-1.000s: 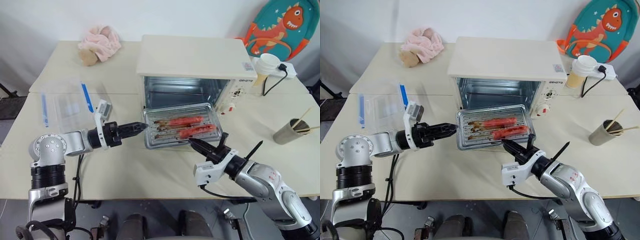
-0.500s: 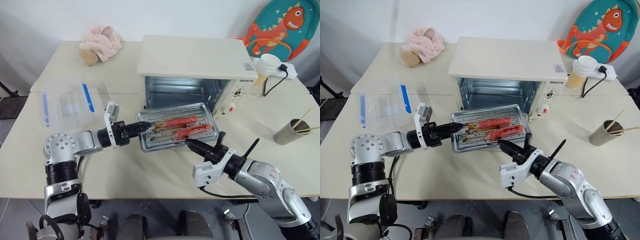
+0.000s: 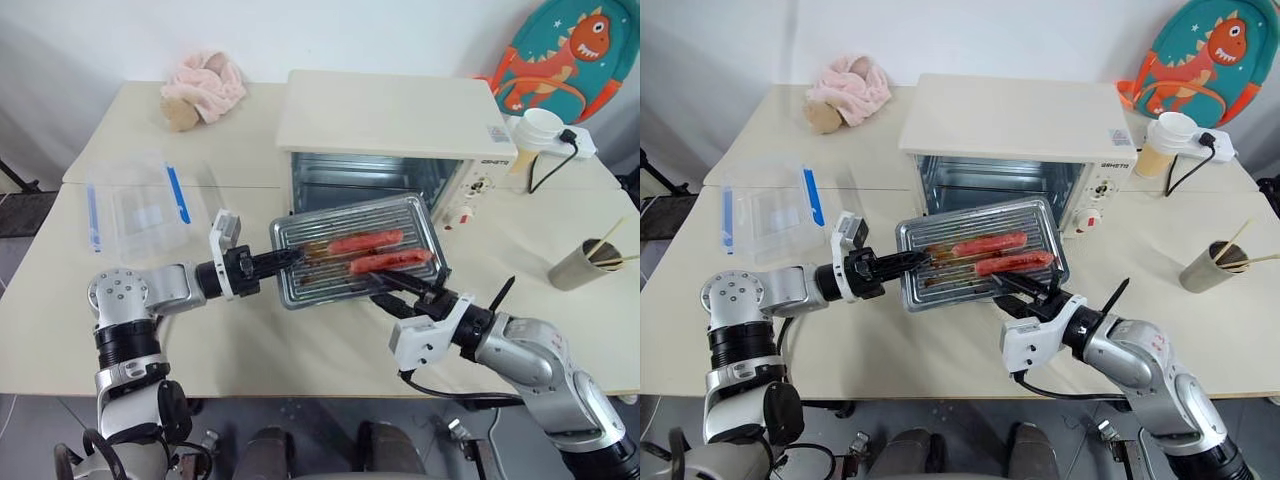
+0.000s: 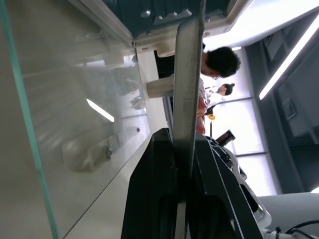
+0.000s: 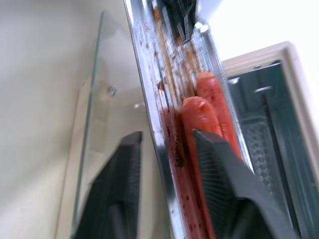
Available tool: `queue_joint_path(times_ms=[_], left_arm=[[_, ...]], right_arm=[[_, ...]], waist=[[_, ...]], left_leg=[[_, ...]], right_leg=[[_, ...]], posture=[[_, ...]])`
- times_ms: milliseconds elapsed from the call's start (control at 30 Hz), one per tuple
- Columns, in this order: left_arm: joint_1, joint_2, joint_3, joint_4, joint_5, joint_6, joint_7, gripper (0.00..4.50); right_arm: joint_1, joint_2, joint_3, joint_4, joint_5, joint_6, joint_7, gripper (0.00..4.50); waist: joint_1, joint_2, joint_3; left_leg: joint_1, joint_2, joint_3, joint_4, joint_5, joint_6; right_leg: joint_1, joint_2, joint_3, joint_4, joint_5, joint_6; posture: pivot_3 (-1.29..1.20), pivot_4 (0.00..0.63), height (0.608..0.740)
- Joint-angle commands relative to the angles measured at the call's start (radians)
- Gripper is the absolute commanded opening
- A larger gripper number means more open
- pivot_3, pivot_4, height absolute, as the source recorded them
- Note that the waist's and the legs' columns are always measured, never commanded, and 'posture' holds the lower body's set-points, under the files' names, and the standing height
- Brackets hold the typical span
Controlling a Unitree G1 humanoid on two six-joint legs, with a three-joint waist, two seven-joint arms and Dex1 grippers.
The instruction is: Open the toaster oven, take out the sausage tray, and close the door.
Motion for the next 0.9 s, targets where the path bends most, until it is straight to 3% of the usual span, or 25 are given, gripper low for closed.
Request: queue_joint_path(times_ms=[33, 100, 333, 433, 500, 700, 900], left_arm=[[-0.03, 0.047, 0.042, 0.038, -0.099, 0.001, 0.044, 0.0], [-0.025, 0.1, 0.033, 0.066, -0.137, 0.001, 0.067, 0.0], [0.054, 0.365, -0.073, 0.161, -0.28, 0.001, 0.023, 0.0], [0.097, 0.482, -0.146, 0.189, -0.372, 0.001, -0.037, 0.0], [0.127, 0.524, -0.155, 0.206, -0.421, 0.001, -0.06, 0.0], [0.423, 0.594, -0.049, 0.138, -0.627, -0.046, -0.047, 0.0], [0.665, 0.536, 0.16, 0.024, -0.699, -0.164, -0.052, 0.0]], right_arm=[[0.039, -0.049, -0.05, -0.049, 0.173, -0.038, 0.072, 2.72], [0.093, -0.102, -0.077, -0.046, 0.285, -0.096, 0.134, 3.34], [0.291, -0.21, -0.2, -0.012, 0.514, -0.148, 0.265, 3.34], [0.306, -0.209, -0.247, 0.055, 0.546, -0.136, 0.27, 2.72], [0.302, -0.203, -0.27, 0.115, 0.555, -0.137, 0.274, 2.08], [0.269, -0.16, -0.311, 0.294, 0.584, -0.107, 0.25, 0.03], [0.232, -0.139, -0.305, 0.446, 0.581, -0.128, 0.266, 0.03]], waist=[[-0.001, 0.0, 0.0], [-0.001, 0.0, 0.0], [-0.005, -0.001, 0.0], [-0.004, -0.001, 0.0], [-0.002, -0.002, 0.0], [-0.008, -0.002, 0.0], [-0.005, -0.002, 0.0]], left_leg=[[0.0, 0.0, 0.0, 0.0, 0.0, 0.0], [0.0, 0.0, 0.0, -0.001, 0.0, 0.0], [0.001, 0.0, 0.0, -0.002, 0.0, 0.0], [0.002, 0.0, 0.001, -0.002, 0.0, 0.0], [0.002, 0.0, 0.001, -0.001, 0.0, 0.0], [0.002, 0.0, 0.0, -0.001, 0.0, 0.0], [0.003, 0.005, 0.001, -0.002, 0.0, 0.0]], right_leg=[[0.0, 0.0, 0.0, 0.0, 0.0, 0.0], [0.0, 0.0, 0.0, 0.0, 0.0, 0.0], [0.0, 0.0, 0.0, 0.0, 0.0, 0.0], [0.0, 0.0, 0.001, 0.0, 0.0, 0.0], [0.001, -0.001, 0.002, 0.0, 0.0, 0.0], [0.001, -0.001, 0.003, 0.0, 0.0, 0.0], [0.001, -0.001, 0.004, -0.001, -0.001, -0.001]], posture=[[0.0, 0.15, 0.74], [0.0, 0.15, 0.74], [0.0, 0.15, 0.74], [0.0, 0.15, 0.74], [0.0, 0.15, 0.74], [0.0, 0.15, 0.74], [0.0, 0.15, 0.74]])
